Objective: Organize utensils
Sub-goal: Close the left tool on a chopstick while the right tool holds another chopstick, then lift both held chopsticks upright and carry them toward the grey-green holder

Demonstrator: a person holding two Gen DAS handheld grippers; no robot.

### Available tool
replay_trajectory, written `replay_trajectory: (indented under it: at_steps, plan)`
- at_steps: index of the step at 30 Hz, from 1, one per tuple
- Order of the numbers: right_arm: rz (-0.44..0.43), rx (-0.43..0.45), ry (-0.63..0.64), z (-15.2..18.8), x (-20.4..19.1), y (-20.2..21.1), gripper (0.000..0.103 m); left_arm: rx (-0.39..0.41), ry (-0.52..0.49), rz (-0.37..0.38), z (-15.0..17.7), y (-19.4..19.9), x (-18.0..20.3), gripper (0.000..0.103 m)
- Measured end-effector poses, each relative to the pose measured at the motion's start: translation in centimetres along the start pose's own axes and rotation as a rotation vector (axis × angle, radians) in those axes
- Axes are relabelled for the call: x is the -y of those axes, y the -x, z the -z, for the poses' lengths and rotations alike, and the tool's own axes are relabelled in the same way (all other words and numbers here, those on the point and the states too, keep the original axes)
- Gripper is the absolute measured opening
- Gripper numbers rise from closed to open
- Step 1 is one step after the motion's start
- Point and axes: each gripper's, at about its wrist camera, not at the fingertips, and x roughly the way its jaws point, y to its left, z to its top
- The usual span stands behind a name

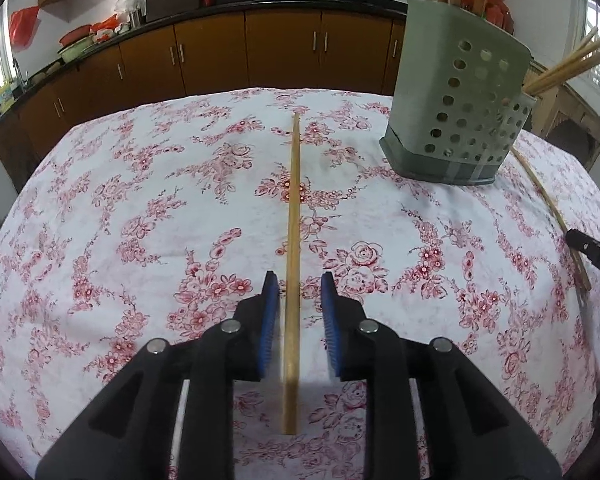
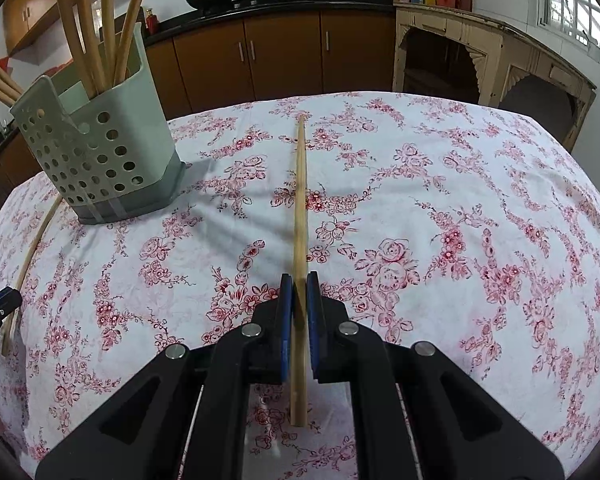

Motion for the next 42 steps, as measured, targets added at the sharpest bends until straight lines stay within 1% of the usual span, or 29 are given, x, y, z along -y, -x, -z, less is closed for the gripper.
replay_trajectory:
  at_steps: [2, 7, 16, 19, 24, 26, 28, 30, 33, 35, 38, 42]
  plan:
    - [0.002, 0.000, 0.001, 0.0, 0.1, 0.0, 0.008, 0.001, 0.007, 0.008, 0.0, 0.0, -0.1, 0.024]
    - [0.004, 0.000, 0.003, 0.1, 0.0, 0.0, 0.008, 0.000, 0.000, -0.003, 0.0, 0.0, 0.0, 0.024]
    - [0.003, 0.000, 0.002, 0.0, -0.2, 0.0, 0.008, 0.001, 0.002, 0.001, 0.0, -0.1, 0.0, 0.024]
    - [-0.009, -0.001, -0.007, 0.0, -0.1, 0.0, 0.009, 0.002, 0.007, 0.024, 0.0, 0.0, -0.2, 0.026]
    - [-0.018, -0.001, -0.016, 0.2, 0.2, 0.2, 0.009, -0.002, -0.038, 0.022, 1.0, 0.7, 0.1, 0.026]
    - [-0.015, -0.001, -0.013, 0.3, 0.3, 0.3, 0.009, -0.002, -0.031, 0.020, 1.2, 0.9, 0.0, 0.024]
    - [-0.015, 0.000, -0.014, 0.5, 0.3, 0.5, 0.009, -0.001, -0.023, 0.008, 1.2, 1.0, -0.1, 0.018]
    - [-0.024, -0.001, -0.022, 0.7, 0.5, 0.6, 0.009, -0.001, -0.015, 0.016, 1.2, 0.9, -0.2, 0.008]
    - [-0.045, 0.001, -0.040, 0.8, 0.8, 0.7, 0.008, -0.002, -0.003, 0.035, 1.1, 1.0, -0.5, 0.008]
    - [-0.041, 0.004, -0.025, 0.9, 0.9, 1.0, 0.008, -0.004, -0.033, 0.030, 1.1, 1.0, -0.3, 0.008]
    - [-0.047, 0.037, -0.016, 1.2, 0.9, 2.4, 0.008, -0.019, -0.039, 0.037, 1.1, 1.3, -0.4, 0.008]
    - [-0.057, 0.094, -0.019, 0.9, 1.2, 4.7, 0.008, 0.001, -0.040, 0.033, 0.9, 2.6, -0.5, 0.008]
